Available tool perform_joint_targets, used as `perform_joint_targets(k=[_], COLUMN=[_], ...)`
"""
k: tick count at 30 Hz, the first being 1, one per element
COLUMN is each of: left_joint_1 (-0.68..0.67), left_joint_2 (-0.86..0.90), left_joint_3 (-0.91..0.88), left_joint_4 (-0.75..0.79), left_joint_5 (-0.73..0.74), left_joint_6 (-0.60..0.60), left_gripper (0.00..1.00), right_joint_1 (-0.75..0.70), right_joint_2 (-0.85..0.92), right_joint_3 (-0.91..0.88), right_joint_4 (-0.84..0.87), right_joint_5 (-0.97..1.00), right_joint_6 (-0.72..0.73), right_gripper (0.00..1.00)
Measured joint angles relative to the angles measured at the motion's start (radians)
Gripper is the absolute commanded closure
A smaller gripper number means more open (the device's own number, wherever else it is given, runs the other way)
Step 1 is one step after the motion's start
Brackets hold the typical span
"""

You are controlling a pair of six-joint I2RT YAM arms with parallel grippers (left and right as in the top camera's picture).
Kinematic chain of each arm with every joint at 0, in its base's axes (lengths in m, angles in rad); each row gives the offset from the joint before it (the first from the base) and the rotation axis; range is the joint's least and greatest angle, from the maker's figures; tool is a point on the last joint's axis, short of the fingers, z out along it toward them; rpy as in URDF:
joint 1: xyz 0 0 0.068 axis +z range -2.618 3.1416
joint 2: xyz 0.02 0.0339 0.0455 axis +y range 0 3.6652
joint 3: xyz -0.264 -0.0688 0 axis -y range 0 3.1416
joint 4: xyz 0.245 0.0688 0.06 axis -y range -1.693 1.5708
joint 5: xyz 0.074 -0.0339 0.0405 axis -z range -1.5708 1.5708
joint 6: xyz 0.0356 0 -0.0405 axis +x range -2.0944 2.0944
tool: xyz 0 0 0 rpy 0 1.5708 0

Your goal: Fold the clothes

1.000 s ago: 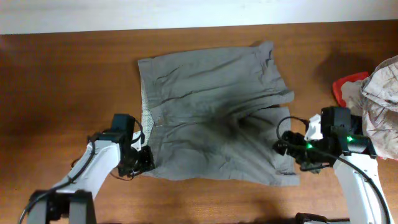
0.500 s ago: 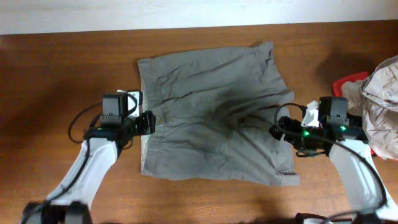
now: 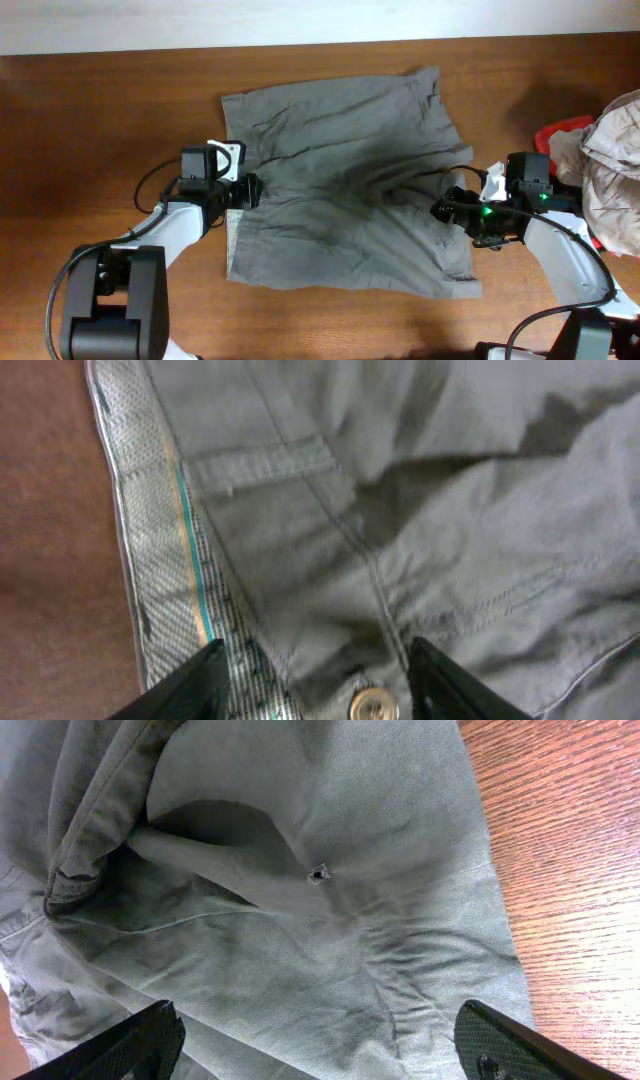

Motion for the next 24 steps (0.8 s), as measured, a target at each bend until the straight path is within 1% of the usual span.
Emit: perform_joint_targets(k=[3, 4, 6, 9, 10, 12, 15, 20, 24], left_joint_1=[0.0, 0.0, 0.0, 0.0, 0.0, 0.0, 0.005, 0.018, 0.018], left_joint_2=[0.0, 0.0, 0.0, 0.0, 0.0, 0.0, -0.002, -0.054, -0.119], left_joint_3=[0.0, 0.0, 0.0, 0.001, 0.003, 0.018, 0.064, 0.183, 0.241], left_joint_4=[0.024, 0.032, 0.039, 0.033, 0.024, -0.021, -0.126, -0.343, -0.397], left_joint_5=[0.01, 0.019, 0.031, 0.038, 0.04, 0.044, 0.044, -0.006, -0.058], left_joint_6=[0.006, 0.004, 0.01, 0.012, 0.014, 0.018, 0.015, 0.034, 0.067], left_gripper=[0.63, 0.69, 0.78, 0.96, 1.0, 1.0, 1.0, 1.0, 1.0], right_joint_1=[0.0, 0.0, 0.0, 0.0, 0.0, 0.0, 0.0, 0.0, 0.0], right_joint_2=[0.0, 0.0, 0.0, 0.0, 0.0, 0.0, 0.0, 0.0, 0.0], right_joint_3=[0.0, 0.0, 0.0, 0.0, 0.0, 0.0, 0.0, 0.0, 0.0], right_joint_4=[0.0, 0.0, 0.0, 0.0, 0.0, 0.0, 0.0, 0.0, 0.0], right_joint_5=[-0.002, -0.002, -0.002, -0.002, -0.002, -0.002, -0.001, 0.033, 0.048], right_joint_6=[0.0, 0.0, 0.0, 0.0, 0.0, 0.0, 0.0, -0.003, -0.003], right_gripper=[0.09, 0.09, 0.09, 0.09, 0.09, 0.09, 0.09, 0.09, 0.09])
